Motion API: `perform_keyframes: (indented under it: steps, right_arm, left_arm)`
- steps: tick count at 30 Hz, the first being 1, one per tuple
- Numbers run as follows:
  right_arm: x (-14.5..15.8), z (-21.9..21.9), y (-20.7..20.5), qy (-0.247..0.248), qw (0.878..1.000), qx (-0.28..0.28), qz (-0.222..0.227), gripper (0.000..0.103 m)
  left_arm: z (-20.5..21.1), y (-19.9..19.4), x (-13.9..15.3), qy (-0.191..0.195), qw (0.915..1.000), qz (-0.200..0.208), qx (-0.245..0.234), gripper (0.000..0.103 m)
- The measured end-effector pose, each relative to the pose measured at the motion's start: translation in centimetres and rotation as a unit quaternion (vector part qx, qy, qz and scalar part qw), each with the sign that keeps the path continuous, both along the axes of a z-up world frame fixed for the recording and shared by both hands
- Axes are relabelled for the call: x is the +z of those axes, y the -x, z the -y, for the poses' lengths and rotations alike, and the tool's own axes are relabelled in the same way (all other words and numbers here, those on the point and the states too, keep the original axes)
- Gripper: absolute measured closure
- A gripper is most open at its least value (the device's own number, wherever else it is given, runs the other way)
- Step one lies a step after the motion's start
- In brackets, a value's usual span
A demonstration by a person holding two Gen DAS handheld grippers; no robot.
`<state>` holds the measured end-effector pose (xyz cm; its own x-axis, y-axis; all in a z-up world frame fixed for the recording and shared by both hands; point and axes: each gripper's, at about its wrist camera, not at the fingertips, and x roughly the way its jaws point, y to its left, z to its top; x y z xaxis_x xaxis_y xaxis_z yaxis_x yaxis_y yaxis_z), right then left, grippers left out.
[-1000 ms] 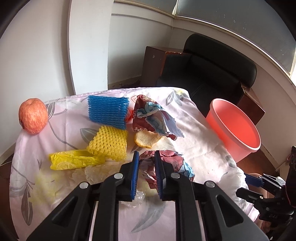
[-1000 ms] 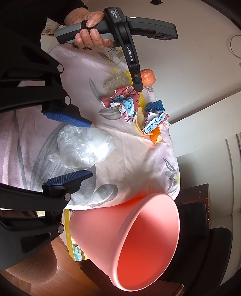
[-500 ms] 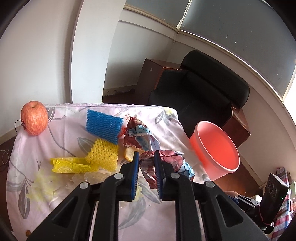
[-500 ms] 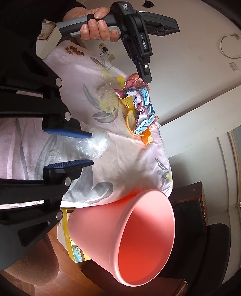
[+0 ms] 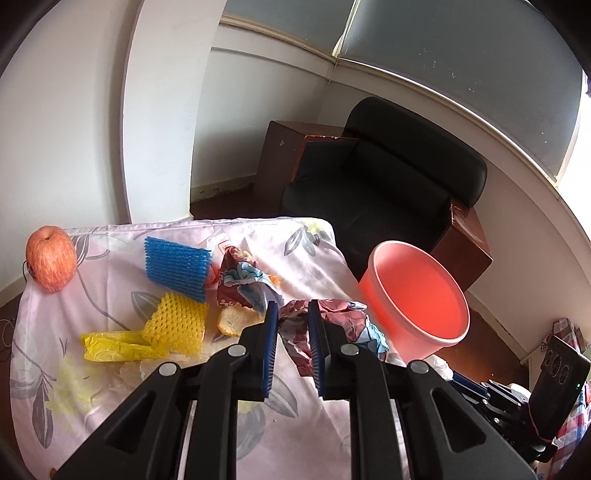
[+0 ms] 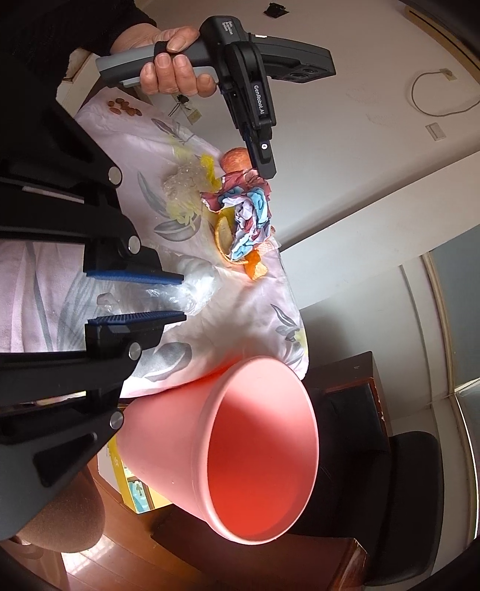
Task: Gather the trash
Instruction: 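Carry both items to the bucket while the left tool releases the wrapper inside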
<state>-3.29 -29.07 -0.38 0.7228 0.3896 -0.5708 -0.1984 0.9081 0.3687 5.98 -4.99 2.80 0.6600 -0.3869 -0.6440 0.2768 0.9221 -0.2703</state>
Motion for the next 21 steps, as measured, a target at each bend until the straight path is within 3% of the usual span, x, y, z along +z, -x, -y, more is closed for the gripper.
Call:
perform_keyframes:
  steps: [8, 21]
  right_arm:
    - [0.9, 3.2, -0.4, -0.002, 0.998, -0.063, 0.018, 0.088]
    - [1.8, 8.9, -2.7, -0.015, 0.984, -0.173, 0.038, 0.088]
  left_arm:
    - [3.9, -1.0, 0.6, 0.002, 0.9992, 0.011, -0.038, 0.088]
    - [11.9, -3.3, 0.5, -0.016, 0.9943, 0.019, -0.104, 0.088]
